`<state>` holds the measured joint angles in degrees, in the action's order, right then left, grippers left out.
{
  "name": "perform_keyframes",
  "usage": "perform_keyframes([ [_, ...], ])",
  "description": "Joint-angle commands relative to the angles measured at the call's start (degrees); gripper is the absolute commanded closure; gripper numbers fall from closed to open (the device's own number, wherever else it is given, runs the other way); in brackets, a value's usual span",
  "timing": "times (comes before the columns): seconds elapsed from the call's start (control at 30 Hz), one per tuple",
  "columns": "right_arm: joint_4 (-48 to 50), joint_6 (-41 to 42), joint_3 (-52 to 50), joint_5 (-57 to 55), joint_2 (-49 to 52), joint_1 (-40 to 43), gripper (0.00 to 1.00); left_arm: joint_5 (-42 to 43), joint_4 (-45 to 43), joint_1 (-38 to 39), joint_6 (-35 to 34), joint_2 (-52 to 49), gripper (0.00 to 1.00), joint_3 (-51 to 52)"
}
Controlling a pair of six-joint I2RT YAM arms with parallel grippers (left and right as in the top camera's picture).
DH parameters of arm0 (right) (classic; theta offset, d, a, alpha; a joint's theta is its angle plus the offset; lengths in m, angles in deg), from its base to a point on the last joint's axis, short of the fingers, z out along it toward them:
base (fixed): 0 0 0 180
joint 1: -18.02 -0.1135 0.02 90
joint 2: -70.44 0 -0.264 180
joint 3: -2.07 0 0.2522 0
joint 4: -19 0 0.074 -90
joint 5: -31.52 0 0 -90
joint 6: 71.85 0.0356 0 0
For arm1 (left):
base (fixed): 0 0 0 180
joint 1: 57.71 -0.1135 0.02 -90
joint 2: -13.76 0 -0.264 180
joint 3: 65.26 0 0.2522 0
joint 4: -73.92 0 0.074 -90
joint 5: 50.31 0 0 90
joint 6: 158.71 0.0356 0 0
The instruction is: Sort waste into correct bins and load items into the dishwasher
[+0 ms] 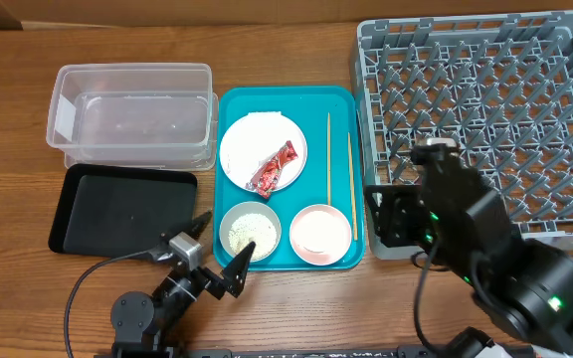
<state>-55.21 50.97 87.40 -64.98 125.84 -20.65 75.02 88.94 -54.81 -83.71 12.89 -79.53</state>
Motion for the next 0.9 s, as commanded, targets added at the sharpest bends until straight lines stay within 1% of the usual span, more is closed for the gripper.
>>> perform_keyframes([
  [0.0, -0.26, 0.0, 1.31, -1.44, -2.29, -0.09, 0.54, 3.41, 1.25, -0.28, -11.96, 0.35, 0.0, -4.55],
  [0.03, -0.26, 0.0, 1.31, -1.44, -2.56, -0.09, 0.48, 2.38, 3.02, -0.28, -12.26, -0.13, 0.0, -7.04],
  [0.13, -0.22, 0.0, 1.31, -1.42, -2.84, -0.09, 0.44, 0.0, 10.91, -0.28, -11.04, -4.76, 0.0, -16.37],
  [0.2, -0.24, 0.0, 1.31, -1.42, -2.78, -0.09, 0.41, 0.04, 16.68, -0.28, -8.24, -10.38, 0.0, -23.1],
  [0.33, -0.22, 0.02, 1.31, -1.44, -2.73, -0.09, 0.41, 0.26, 32.92, -0.13, -2.97, -26.86, 0.0, -39.3],
  [0.47, -0.22, 0.0, 1.31, -1.66, -2.73, -0.09, 0.39, 0.04, 50.27, 2.01, 4.52, -45.59, 0.0, -56.72],
  [0.53, -0.22, 0.02, 1.31, -1.66, -2.73, -0.09, 0.39, 0.11, 56.43, 3.69, 6.78, -53.68, 0.0, -63.6],
  [0.57, -0.22, 0.02, 1.31, -1.64, -2.73, -0.09, 0.38, 0.11, 58.71, 4.52, 6.62, -57.66, 0.0, -66.6],
  [0.6, -0.26, 0.02, 1.31, -1.64, -2.73, -0.09, 0.38, 0.37, 59.6, 4.96, 6.23, -60.57, 0.0, -68.48],
  [0.7, -0.26, 0.0, 1.31, -1.64, -2.73, -0.09, 0.37, 3.98, 62.31, 5.51, 0.61, -69.2, 0.0, -72.41],
  [0.73, -0.28, 0.02, 1.31, -1.64, -2.73, -0.09, 0.37, 6.51, 60.7, 5.81, -2.25, -71.67, 0.0, -72.46],
  [0.77, -0.33, 0.0, 1.31, -1.64, -2.73, -0.09, 0.36, 8.02, 59.58, 6.64, -2.58, -74.38, 0.0, -72.46],
  [0.8, -0.39, 0.0, 1.31, -1.64, -2.73, -0.09, 0.35, 7.15, 59.3, 8.02, -2.58, -76.5, 0.0, -72.46],
  [0.83, -0.44, 0.02, 1.31, -1.64, -2.73, -0.09, 0.35, 4.5, 59.36, 9.86, -2.64, -78.51, 0.0, -72.46],
  [0.87, -0.46, 0.02, 1.31, -1.64, -2.73, -0.09, 0.34, 1.29, 59.45, 11.87, -3.1, -80.19, 0.03, -72.46],
])
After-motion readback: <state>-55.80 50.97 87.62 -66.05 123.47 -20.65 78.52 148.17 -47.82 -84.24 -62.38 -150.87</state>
